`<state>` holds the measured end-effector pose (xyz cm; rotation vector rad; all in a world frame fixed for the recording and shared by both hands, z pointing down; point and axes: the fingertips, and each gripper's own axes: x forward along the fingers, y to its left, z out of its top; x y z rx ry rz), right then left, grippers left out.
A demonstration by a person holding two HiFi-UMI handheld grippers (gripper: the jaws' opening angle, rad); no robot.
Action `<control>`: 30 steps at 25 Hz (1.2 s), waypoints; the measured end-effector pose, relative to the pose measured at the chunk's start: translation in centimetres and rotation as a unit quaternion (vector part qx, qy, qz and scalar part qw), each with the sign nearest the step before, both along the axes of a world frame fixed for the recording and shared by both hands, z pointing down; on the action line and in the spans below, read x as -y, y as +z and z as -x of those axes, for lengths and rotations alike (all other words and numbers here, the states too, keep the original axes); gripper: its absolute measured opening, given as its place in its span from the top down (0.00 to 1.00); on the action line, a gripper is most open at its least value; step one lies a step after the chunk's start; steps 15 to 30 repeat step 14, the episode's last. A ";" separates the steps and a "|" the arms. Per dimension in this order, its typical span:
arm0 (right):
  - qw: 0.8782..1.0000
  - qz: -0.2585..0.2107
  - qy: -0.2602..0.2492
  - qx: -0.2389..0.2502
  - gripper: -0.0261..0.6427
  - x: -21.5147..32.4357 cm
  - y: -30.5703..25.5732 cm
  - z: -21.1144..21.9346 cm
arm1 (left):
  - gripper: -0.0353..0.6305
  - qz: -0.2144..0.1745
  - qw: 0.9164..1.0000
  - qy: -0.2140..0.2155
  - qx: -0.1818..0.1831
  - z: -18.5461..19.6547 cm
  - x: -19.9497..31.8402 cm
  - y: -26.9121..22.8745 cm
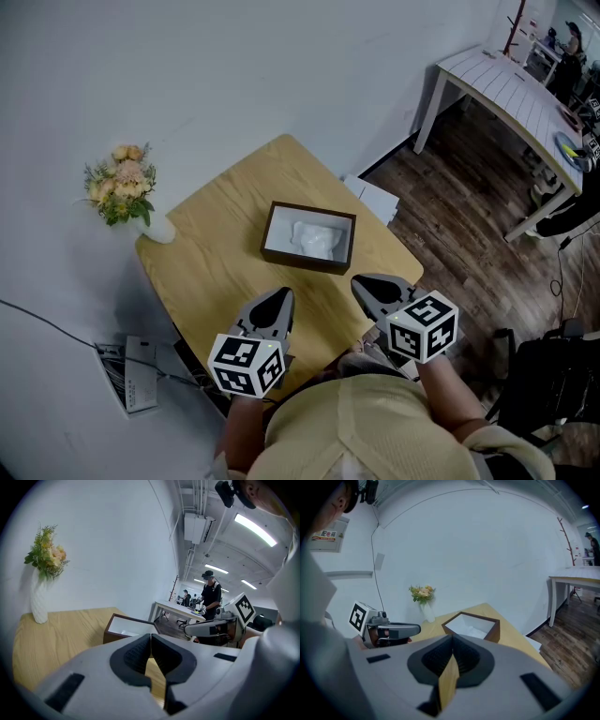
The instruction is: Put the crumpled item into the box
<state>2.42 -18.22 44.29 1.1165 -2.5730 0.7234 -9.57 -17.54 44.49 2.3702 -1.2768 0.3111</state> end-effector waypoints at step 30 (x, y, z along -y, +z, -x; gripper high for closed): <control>1.000 -0.003 0.002 0.001 0.92 0.0 -0.2 -0.5 | 0.91 0.002 1.000 0.003 0.000 -0.4 0.1 0.1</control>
